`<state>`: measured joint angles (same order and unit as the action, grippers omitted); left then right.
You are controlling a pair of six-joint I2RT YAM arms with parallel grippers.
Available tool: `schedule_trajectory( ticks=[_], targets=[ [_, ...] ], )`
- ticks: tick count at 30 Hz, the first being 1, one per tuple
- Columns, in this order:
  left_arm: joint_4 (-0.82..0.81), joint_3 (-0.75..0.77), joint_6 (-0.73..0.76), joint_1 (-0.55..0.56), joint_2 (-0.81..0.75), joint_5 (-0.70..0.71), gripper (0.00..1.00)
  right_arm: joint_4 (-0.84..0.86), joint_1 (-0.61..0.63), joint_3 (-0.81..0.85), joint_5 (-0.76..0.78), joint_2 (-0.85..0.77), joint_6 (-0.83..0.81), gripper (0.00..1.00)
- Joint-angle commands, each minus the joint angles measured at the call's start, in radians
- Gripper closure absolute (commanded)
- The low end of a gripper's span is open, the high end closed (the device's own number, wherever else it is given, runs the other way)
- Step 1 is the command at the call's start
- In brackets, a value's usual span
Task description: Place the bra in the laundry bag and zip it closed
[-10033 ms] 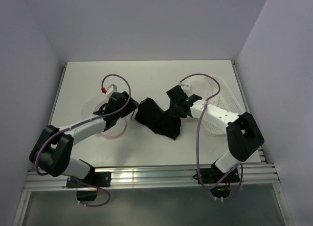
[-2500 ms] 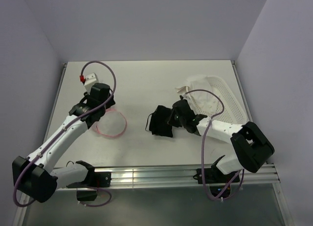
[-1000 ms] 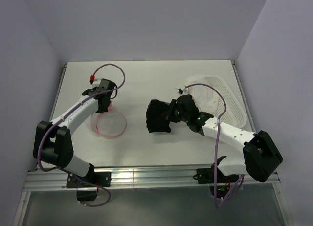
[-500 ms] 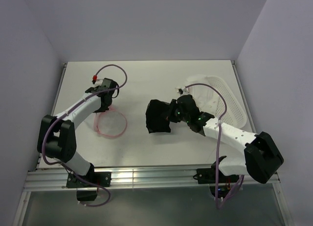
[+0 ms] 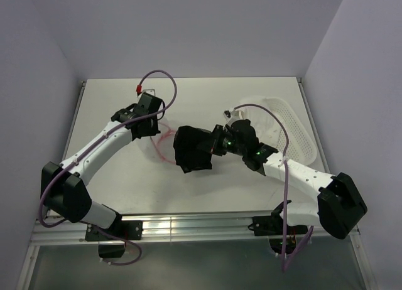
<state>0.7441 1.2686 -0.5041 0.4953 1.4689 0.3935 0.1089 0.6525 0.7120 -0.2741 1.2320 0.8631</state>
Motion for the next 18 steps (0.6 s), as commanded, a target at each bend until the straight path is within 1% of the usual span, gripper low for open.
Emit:
schedule_trajectory(
  ticks=[1,4,9,13,16,18],
  targets=[
    [-0.051,0.014,-0.033,0.037,-0.01,-0.09,1.0,0.146,0.009,0.004,-0.12,-0.009,0.028,1.0],
    [-0.083,0.003,-0.05,0.064,0.005,-0.117,1.0,0.213,0.012,0.003,-0.193,0.023,0.056,1.0],
    [-0.144,-0.011,-0.053,0.101,0.005,-0.145,1.0,0.267,0.016,-0.003,-0.243,0.092,0.082,1.0],
    [-0.158,-0.014,-0.053,0.12,-0.004,-0.17,1.0,0.291,0.025,0.007,-0.246,0.152,0.085,1.0],
    [-0.166,-0.026,-0.051,0.129,-0.015,-0.188,1.0,0.304,0.036,0.029,-0.247,0.23,0.08,1.0],
    [-0.181,-0.051,-0.04,0.132,-0.033,-0.225,1.0,0.316,0.045,0.046,-0.249,0.26,0.085,1.0]
  ],
)
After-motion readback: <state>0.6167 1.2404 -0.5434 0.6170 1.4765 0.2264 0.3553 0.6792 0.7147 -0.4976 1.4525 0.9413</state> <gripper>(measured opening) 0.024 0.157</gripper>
